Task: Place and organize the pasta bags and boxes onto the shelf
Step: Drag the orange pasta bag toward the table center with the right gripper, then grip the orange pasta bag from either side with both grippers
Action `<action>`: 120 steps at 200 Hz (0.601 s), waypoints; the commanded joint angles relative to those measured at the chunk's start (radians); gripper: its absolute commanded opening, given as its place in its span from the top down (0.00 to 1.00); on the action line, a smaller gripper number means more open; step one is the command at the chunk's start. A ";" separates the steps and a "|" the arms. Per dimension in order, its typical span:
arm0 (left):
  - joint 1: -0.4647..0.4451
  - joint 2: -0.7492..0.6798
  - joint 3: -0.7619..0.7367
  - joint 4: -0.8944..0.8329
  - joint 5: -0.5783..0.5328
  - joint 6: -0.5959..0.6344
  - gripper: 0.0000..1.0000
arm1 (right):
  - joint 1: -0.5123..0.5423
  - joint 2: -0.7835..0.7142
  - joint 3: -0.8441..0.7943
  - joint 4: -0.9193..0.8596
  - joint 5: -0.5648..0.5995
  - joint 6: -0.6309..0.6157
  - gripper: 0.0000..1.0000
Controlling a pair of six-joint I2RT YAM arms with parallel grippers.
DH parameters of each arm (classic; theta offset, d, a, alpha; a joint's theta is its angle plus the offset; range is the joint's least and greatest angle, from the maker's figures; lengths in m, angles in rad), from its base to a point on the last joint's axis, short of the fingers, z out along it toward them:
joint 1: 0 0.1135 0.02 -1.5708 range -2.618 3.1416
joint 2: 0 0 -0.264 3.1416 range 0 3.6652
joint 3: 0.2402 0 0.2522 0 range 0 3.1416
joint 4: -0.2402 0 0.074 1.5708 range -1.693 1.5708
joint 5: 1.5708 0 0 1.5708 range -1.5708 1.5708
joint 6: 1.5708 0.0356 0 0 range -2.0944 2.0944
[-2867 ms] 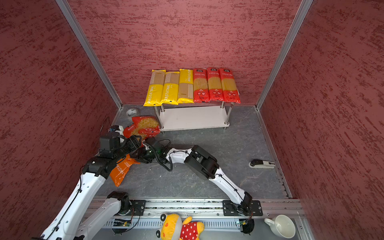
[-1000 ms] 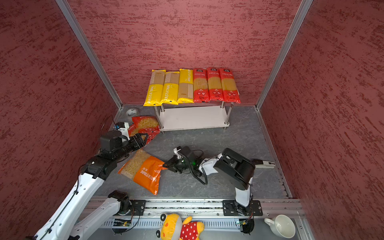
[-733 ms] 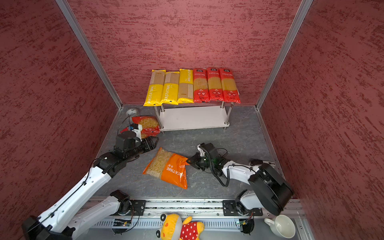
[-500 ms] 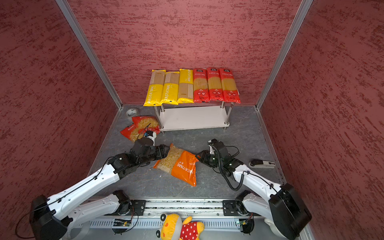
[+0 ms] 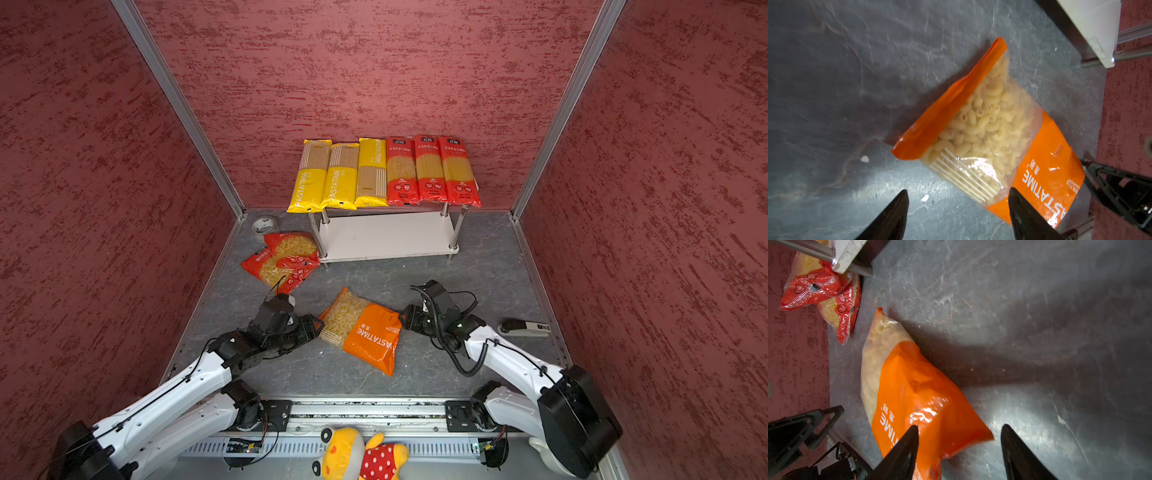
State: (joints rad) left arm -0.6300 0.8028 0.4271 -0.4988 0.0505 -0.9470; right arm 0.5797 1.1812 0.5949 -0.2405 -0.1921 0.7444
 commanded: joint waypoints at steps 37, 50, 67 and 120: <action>-0.149 0.110 -0.114 0.378 -0.054 -0.225 0.25 | -0.003 0.313 0.194 0.163 -0.123 -0.068 0.33; -0.145 0.156 -0.117 0.454 -0.047 -0.226 0.26 | -0.001 0.360 0.193 0.207 -0.187 -0.019 0.33; -0.125 0.216 -0.091 0.512 -0.040 -0.186 0.28 | 0.012 0.368 0.158 0.259 -0.223 0.040 0.33; 0.026 0.577 0.181 0.691 0.177 0.024 0.30 | 0.112 0.236 -0.001 0.353 -0.181 0.218 0.35</action>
State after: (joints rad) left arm -0.6315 1.2732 0.4603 0.0280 0.1040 -1.0546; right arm 0.6399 1.4899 0.6453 0.0147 -0.3702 0.8352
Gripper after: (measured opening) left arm 0.695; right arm 0.657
